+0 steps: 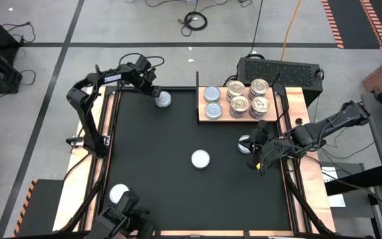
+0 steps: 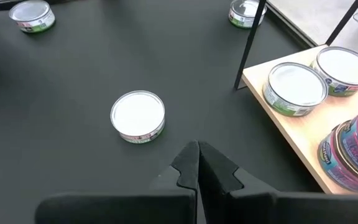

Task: Stack canned seafood by type on shelf
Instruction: Stack the green tuna can on top of the other green tuna can on the shelf

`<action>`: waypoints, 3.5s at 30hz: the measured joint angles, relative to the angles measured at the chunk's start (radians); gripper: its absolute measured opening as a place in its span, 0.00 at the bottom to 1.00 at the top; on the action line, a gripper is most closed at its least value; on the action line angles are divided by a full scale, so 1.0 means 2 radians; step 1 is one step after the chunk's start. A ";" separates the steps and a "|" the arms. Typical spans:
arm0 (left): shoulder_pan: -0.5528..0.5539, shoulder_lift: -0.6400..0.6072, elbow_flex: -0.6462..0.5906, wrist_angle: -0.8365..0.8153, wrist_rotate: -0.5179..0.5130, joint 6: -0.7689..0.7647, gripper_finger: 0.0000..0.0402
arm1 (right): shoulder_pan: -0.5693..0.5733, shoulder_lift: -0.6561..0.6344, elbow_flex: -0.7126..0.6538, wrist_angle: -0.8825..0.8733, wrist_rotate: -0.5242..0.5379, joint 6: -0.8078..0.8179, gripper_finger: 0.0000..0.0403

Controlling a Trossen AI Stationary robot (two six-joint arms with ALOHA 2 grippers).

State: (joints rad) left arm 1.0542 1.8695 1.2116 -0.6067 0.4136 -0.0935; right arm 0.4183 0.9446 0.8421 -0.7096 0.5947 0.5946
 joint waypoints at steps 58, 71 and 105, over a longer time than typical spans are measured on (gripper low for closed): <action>-0.106 0.014 0.056 0.205 0.168 -0.195 0.00 | -0.003 -0.001 0.000 0.001 0.001 0.005 0.00; -0.142 0.017 0.057 0.306 0.076 -0.271 0.00 | -0.003 -0.001 0.000 0.001 0.001 0.007 0.00; -0.181 0.100 0.111 0.378 0.009 -0.350 0.00 | -0.003 -0.001 0.000 0.001 0.003 0.009 0.00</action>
State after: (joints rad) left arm 0.6914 2.0689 1.4326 0.1493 0.4316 -0.7930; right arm 0.4114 0.9428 0.8421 -0.7071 0.6006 0.6128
